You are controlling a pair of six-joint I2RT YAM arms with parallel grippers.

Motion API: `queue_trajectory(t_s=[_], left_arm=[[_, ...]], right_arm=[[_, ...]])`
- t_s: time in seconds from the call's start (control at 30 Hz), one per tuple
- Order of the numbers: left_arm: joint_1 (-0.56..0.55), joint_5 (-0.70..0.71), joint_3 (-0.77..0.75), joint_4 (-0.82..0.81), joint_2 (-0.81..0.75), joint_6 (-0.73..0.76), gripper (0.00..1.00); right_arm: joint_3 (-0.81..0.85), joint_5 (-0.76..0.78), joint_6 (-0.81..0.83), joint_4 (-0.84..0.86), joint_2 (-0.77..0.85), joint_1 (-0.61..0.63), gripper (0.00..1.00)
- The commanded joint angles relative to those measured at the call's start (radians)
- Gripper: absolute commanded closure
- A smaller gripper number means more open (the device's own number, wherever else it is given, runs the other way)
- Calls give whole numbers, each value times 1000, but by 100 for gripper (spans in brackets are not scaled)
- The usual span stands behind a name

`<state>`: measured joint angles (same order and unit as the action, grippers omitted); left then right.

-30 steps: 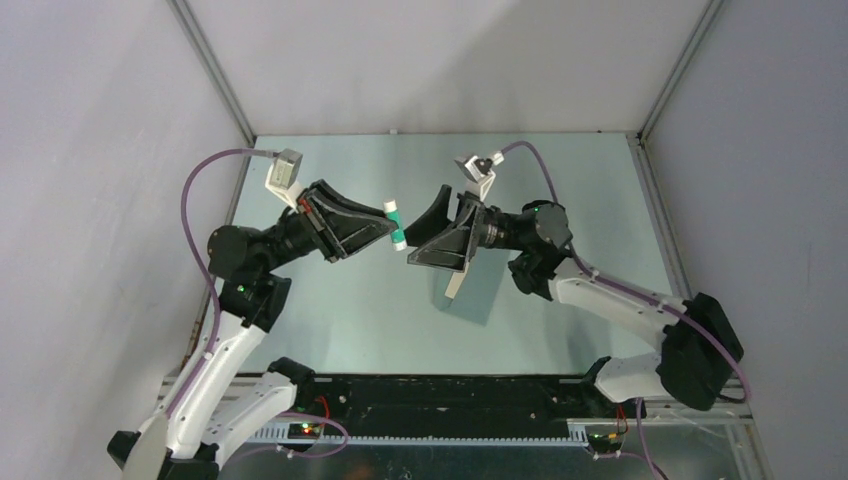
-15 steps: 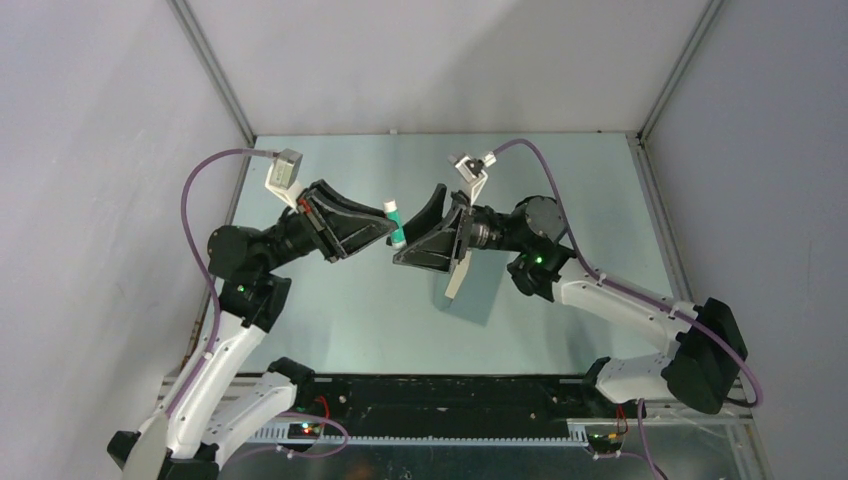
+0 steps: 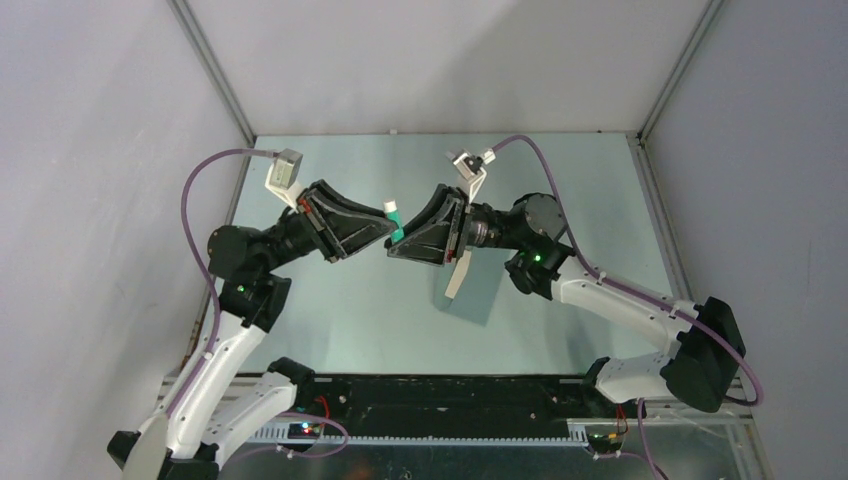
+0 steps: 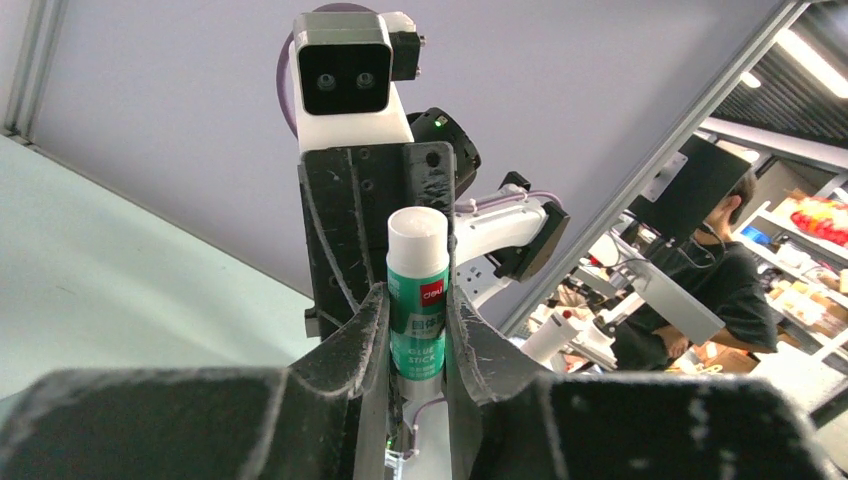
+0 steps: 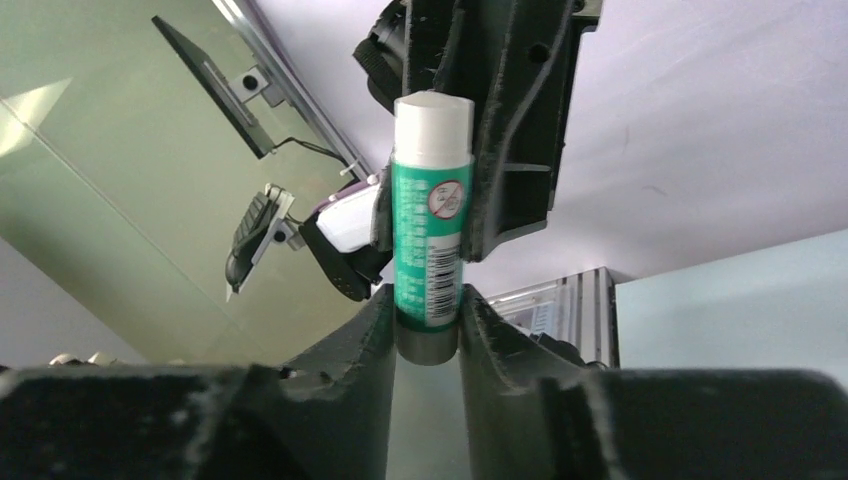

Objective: Place the letter into the envelope and seal it
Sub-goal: Unscrew the solid glue.

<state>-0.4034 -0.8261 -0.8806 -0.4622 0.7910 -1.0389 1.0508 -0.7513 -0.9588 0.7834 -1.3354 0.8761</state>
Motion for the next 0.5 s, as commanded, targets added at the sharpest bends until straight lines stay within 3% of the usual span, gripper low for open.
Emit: queue_trajectory(t_s=[0.0,0.03,0.1,0.13,0.2,0.23,0.3,0.37,0.47], left_arm=[[0,-11,-23,-24,-9,4,100],[0,-12,-24,-23,-9,5,100],[-1,-15,-34,-12,-3,8,100],[0,-22,-39,2,0,11,98],[0,-32,-49,19,10,16,80],[-1,-32,-50,21,13,15,66],[1,-31,-49,26,15,13,49],[-1,-30,-49,21,18,8,40],[0,-30,-46,-9,25,-14,35]], right_arm=[[39,10,11,16,23,7,78],[40,10,10,14,23,7,92],[39,10,9,14,20,7,100],[40,9,9,13,20,7,100],[39,9,9,12,21,6,100],[39,9,8,12,20,6,100],[39,10,10,9,21,5,100],[39,9,9,7,21,6,100],[40,9,6,11,18,7,100]])
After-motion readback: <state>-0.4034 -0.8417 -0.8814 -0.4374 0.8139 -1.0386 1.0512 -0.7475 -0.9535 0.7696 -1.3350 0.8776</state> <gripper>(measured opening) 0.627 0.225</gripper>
